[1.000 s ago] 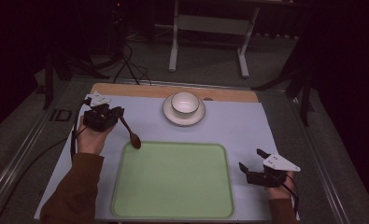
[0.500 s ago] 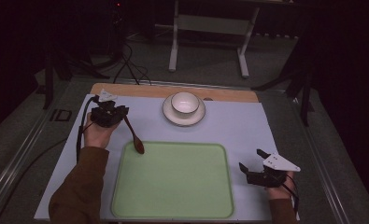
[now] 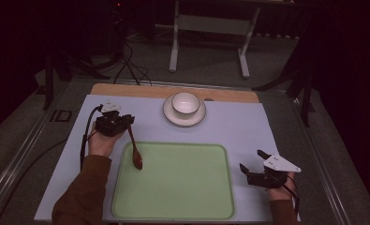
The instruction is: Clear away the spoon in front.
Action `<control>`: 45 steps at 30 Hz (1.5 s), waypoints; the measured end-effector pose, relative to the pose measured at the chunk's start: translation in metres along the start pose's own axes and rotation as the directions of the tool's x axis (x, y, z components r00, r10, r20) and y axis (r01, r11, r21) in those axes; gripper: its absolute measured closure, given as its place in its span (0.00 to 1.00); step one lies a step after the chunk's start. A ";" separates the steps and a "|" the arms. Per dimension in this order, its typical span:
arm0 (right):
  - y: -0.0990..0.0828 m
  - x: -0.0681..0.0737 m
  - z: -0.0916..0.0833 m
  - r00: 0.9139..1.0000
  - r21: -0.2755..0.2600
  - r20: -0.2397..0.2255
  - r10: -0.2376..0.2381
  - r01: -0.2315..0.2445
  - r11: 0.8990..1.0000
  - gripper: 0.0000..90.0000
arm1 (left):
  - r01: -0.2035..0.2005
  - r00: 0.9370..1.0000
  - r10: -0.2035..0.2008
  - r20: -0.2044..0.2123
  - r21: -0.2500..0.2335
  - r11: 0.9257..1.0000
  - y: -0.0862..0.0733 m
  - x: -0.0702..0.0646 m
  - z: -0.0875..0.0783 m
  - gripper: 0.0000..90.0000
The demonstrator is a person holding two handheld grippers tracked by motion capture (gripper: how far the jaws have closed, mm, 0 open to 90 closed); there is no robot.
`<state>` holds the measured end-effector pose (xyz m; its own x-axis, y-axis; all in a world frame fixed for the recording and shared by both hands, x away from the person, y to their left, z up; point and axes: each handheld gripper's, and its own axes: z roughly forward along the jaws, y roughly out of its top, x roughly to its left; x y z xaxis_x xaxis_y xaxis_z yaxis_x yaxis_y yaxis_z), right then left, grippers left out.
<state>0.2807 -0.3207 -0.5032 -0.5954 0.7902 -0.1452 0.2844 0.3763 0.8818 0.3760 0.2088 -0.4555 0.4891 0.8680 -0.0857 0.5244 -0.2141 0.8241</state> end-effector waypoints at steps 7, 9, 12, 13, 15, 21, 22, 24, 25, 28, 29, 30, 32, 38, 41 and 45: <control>0.000 0.000 0.000 1.000 0.001 0.000 0.003 -0.003 1.000 0.14 | 0.024 0.999 -0.023 0.030 -0.025 0.999 -0.017 -0.002 -0.006 0.87; 0.000 0.000 0.000 1.000 0.002 -0.001 0.002 -0.002 1.000 0.14 | 0.021 0.999 -0.020 0.035 -0.030 0.999 -0.021 -0.004 -0.009 0.87; 0.000 0.000 0.000 1.000 0.001 -0.002 0.002 -0.002 1.000 0.14 | 0.024 0.999 -0.022 0.050 -0.037 0.999 -0.025 -0.007 -0.012 0.87; 0.000 0.000 0.000 1.000 0.001 -0.002 0.002 -0.002 1.000 0.14 | 0.024 0.999 -0.022 0.050 -0.037 0.999 -0.025 -0.007 -0.012 0.87; 0.000 0.001 0.000 1.000 0.001 -0.001 0.003 -0.003 1.000 0.14 | 0.023 0.998 -0.020 0.064 -0.043 0.999 -0.030 -0.009 -0.014 0.87; 0.000 0.001 0.000 1.000 0.004 -0.001 -0.001 0.001 1.000 0.14 | 0.038 0.996 -0.035 0.088 -0.042 0.998 -0.043 -0.012 -0.014 0.86; 0.000 0.000 0.000 1.000 0.003 -0.002 -0.002 0.002 1.000 0.14 | 0.039 0.995 -0.036 0.092 -0.039 0.998 -0.044 -0.012 -0.013 0.86; 0.000 0.001 0.000 1.000 0.005 -0.002 0.000 0.000 1.000 0.14 | 0.041 0.995 -0.037 0.097 -0.035 0.999 -0.047 -0.014 -0.014 0.85; 0.000 0.001 0.000 1.000 0.003 -0.002 0.001 -0.001 1.000 0.14 | 0.038 0.994 -0.035 0.099 -0.035 0.999 -0.048 -0.014 -0.014 0.85; 0.000 0.001 0.000 1.000 0.001 0.000 0.001 -0.001 1.000 0.14 | 0.035 0.994 -0.030 0.107 -0.037 0.999 -0.050 -0.017 -0.017 0.85; 0.000 0.000 0.000 1.000 0.001 0.000 0.000 0.000 1.000 0.14 | 0.032 0.993 -0.028 0.111 -0.039 0.999 -0.051 -0.018 -0.017 0.85; 0.000 0.000 0.000 1.000 0.001 0.001 0.000 0.000 1.000 0.14 | 0.032 0.993 -0.027 0.116 -0.039 0.999 -0.051 -0.019 -0.018 0.85; 0.000 0.001 0.000 1.000 0.003 0.000 0.001 -0.001 1.000 0.14 | 0.029 0.992 -0.025 0.124 -0.036 0.999 -0.054 -0.020 -0.019 0.85; 0.000 0.000 -0.001 1.000 -0.001 0.003 -0.003 0.003 1.000 0.14 | 0.027 0.989 -0.023 0.146 -0.025 0.999 -0.061 -0.024 -0.023 0.84; 0.000 0.000 0.000 1.000 0.000 0.001 -0.005 0.005 1.000 0.14 | 0.030 0.987 -0.026 0.157 -0.024 0.999 -0.063 -0.025 -0.023 0.84; 0.000 0.000 0.000 1.000 -0.002 -0.001 -0.005 0.005 1.000 0.14 | 0.025 0.986 -0.024 0.167 -0.008 1.000 -0.067 -0.027 -0.021 0.83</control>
<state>0.2809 -0.3208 -0.5028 -0.5976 0.7878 -0.1493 0.2800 0.3796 0.8818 0.3132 0.2086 -0.4970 0.5860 0.7859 -0.1975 0.5313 -0.1885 0.8260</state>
